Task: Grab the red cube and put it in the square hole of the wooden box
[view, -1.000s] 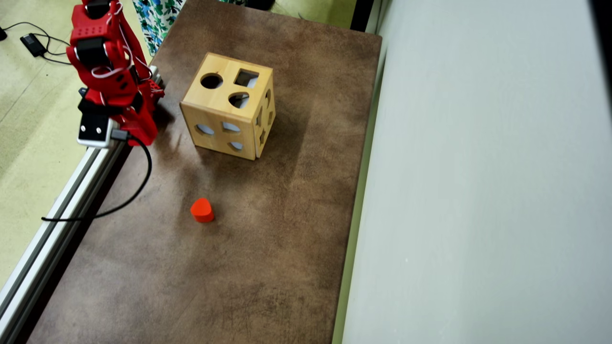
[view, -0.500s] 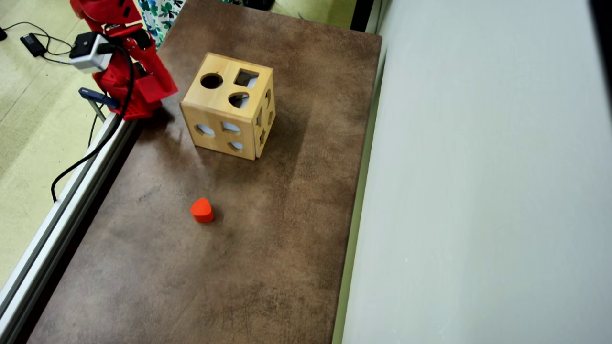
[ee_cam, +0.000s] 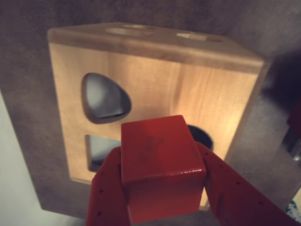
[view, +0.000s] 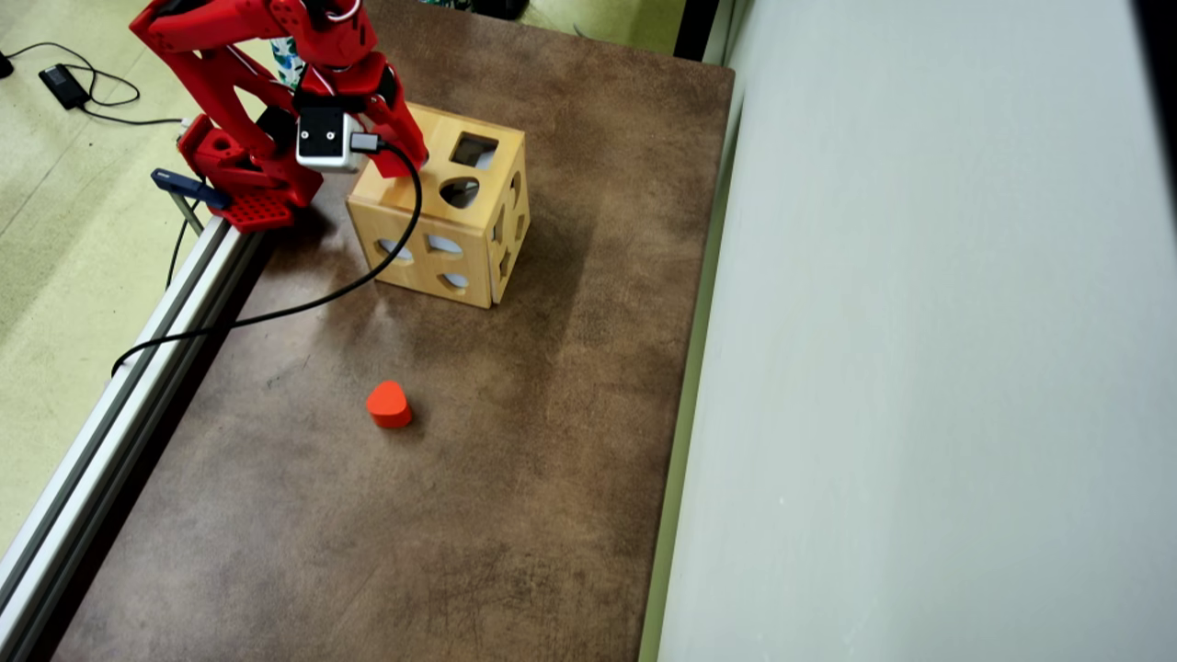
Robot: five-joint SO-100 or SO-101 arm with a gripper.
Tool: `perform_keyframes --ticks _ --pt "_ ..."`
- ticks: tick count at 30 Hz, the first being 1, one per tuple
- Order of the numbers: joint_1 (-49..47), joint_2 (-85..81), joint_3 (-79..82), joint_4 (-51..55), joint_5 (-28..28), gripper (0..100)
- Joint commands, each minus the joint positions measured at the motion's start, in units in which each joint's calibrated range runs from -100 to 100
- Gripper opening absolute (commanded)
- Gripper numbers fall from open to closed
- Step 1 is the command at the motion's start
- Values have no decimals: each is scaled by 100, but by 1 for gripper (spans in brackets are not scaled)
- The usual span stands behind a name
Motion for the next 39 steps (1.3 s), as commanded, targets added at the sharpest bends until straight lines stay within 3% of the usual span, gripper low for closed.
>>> perform_keyframes --ticks 1,15,39 --pt "-126 347 -793 3 -278 2" --pt "-654 1561 -1491 -94 -918 2" --pt "-1129 1910 -1491 -496 -1260 2"
